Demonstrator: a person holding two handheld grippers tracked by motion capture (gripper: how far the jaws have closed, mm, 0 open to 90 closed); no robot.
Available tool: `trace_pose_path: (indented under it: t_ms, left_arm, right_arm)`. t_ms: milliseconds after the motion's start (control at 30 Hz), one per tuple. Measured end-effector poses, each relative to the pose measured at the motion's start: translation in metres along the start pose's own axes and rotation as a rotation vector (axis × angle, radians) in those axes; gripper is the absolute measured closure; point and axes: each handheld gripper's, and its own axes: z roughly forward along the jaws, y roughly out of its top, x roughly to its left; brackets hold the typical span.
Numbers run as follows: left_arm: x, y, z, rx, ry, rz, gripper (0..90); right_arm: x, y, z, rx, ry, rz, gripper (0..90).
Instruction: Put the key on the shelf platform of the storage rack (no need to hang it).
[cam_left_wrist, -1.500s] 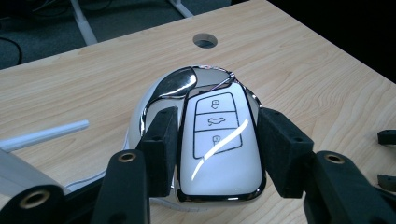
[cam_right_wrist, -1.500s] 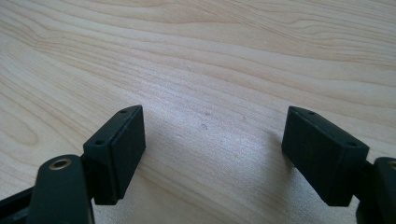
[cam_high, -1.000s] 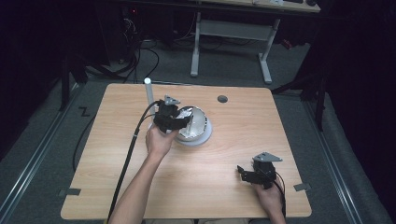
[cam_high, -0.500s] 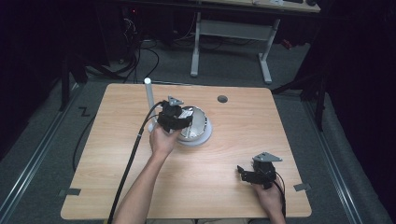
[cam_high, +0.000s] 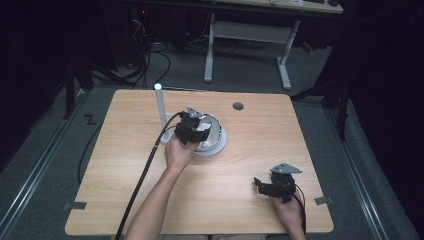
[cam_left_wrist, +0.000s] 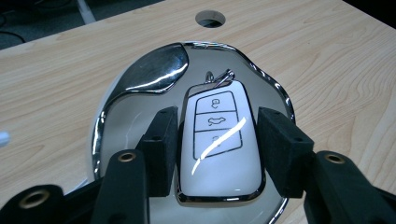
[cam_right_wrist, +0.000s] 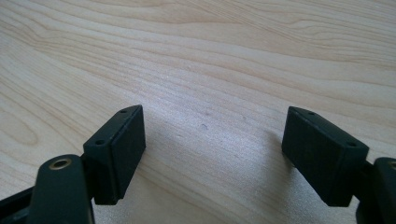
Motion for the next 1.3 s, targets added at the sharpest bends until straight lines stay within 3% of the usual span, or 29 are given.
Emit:
trace_pose_path:
  t_ms: [300, 333, 867, 1300]
  left_arm:
    - [0.004, -0.007, 0.011, 0.023, 0.026, -0.01, 50.0]
    - [-0.029, -0.009, 0.019, -0.066, 0.331, -0.549, 50.0]
    - [-0.026, -0.011, 0.023, -0.047, 0.365, -0.546, 48.7]
    - [-0.031, 0.001, 0.003, -0.065, 0.321, -0.529, 40.2]
  right_arm:
    - [0.0, 0.0, 0.0, 0.0, 0.001, 0.001, 22.0]
    - [0.0, 0.0, 0.0, 0.0, 0.0, 0.0, 21.9]
    - [0.0, 0.0, 0.0, 0.0, 0.0, 0.0, 21.9]
    - [0.0, 0.0, 0.0, 0.0, 0.001, 0.0, 22.0]
